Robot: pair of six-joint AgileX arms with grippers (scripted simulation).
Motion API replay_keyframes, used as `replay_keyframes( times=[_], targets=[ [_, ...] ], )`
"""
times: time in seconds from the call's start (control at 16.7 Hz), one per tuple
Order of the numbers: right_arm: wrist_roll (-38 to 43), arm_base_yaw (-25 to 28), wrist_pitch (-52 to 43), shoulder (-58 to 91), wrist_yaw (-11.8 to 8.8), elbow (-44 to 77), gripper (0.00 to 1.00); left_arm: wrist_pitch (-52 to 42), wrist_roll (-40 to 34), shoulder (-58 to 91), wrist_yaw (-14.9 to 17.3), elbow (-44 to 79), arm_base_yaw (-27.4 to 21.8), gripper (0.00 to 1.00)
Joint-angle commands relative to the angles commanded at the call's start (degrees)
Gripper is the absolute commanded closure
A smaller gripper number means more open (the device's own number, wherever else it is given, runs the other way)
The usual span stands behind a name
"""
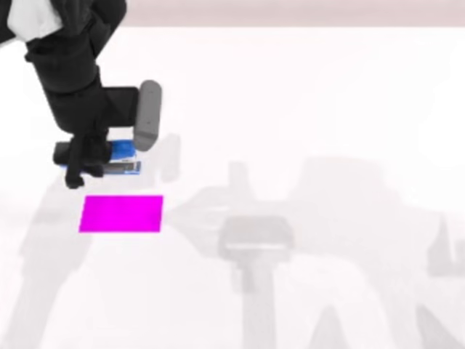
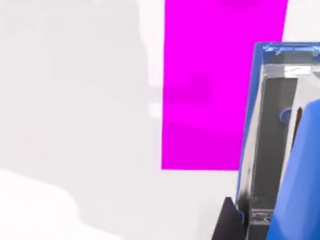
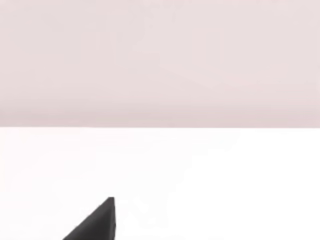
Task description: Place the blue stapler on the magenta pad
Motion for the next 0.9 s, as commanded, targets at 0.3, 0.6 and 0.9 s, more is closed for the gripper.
replay_keyframes(
  times=[0.3,0.6,0.9],
  targets=[
    [0.00,0.00,0.00,0.00,0.00,0.00,0.00,6.10,-0.32,1.69,0.02,-3.99,0.31,1.00],
    [0.00,0.00,0.00,0.00,0.00,0.00,0.00,17.53,-0.09,5.70,0.00,-11.75,0.23,1.00],
    [0.00,0.00,0.00,0.00,0.00,0.00,0.00,20.61,0.02,6.73,0.09,-13.75,0.20,1.00]
  ],
)
